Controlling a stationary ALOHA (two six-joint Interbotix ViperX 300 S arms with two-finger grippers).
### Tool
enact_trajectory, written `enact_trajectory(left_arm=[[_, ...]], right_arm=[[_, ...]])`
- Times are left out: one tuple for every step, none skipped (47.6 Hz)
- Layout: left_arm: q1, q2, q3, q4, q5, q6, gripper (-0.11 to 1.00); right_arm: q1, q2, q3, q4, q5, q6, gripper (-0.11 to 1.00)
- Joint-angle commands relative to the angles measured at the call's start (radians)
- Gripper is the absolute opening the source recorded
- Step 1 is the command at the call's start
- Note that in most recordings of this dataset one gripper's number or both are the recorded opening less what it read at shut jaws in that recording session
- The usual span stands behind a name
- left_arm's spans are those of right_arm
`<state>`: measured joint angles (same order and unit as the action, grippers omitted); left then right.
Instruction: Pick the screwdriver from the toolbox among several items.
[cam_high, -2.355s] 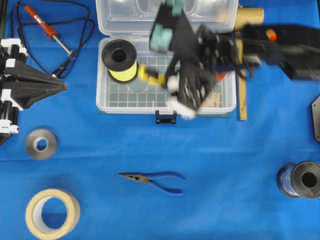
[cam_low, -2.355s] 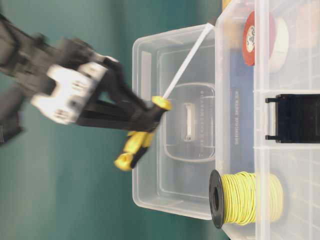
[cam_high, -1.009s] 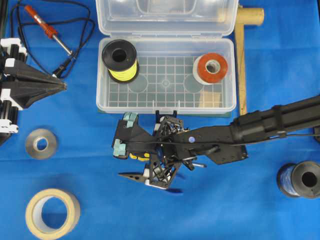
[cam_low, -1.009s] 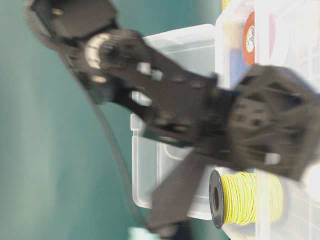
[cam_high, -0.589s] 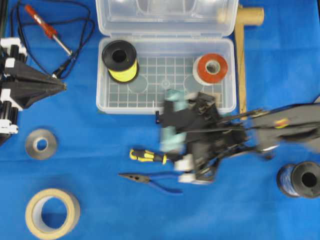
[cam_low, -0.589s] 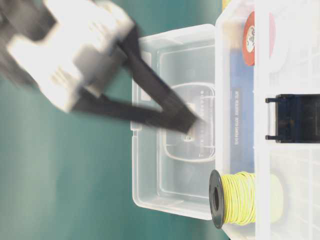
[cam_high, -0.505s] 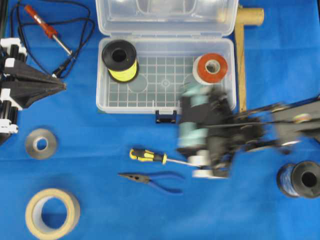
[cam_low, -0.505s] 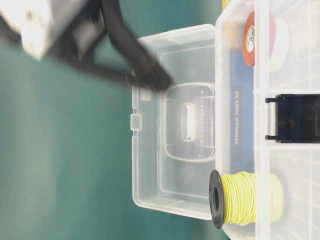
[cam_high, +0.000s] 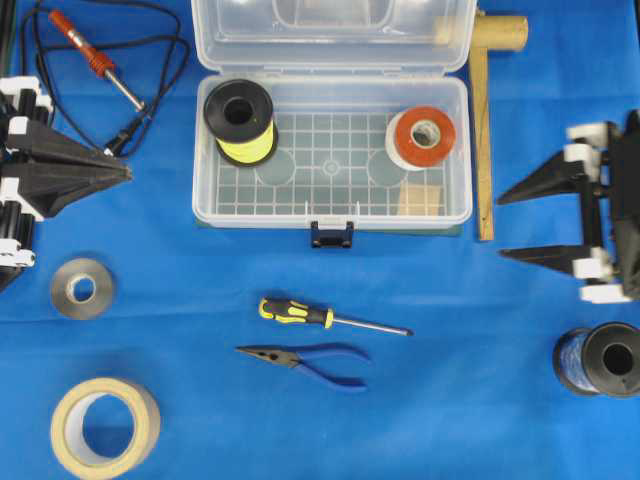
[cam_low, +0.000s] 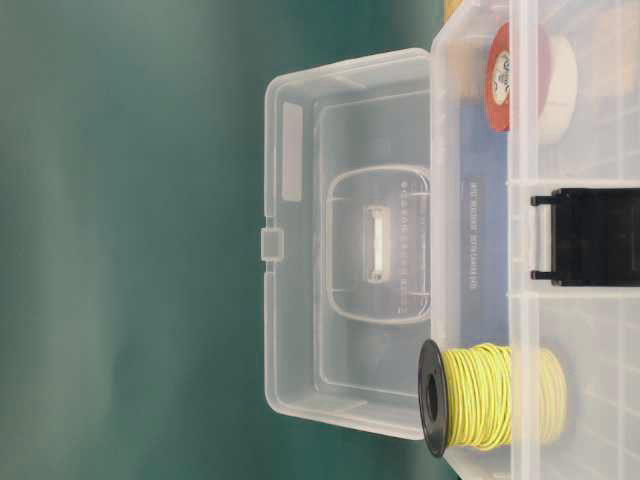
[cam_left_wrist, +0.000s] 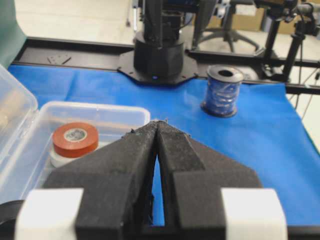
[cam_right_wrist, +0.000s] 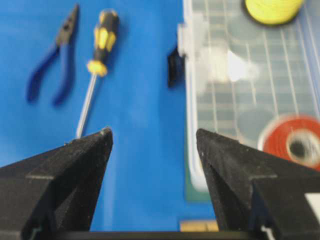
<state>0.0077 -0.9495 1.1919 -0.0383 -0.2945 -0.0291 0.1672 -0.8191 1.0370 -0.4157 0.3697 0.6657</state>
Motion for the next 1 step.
enact_trajectory(left_arm=[[0.002, 0.002, -0.011, -0.002, -0.011, 0.002, 0.00]], right_arm=[[-0.012, -0.057, 0.051, -0.006, -0.023, 0.000, 0.71]])
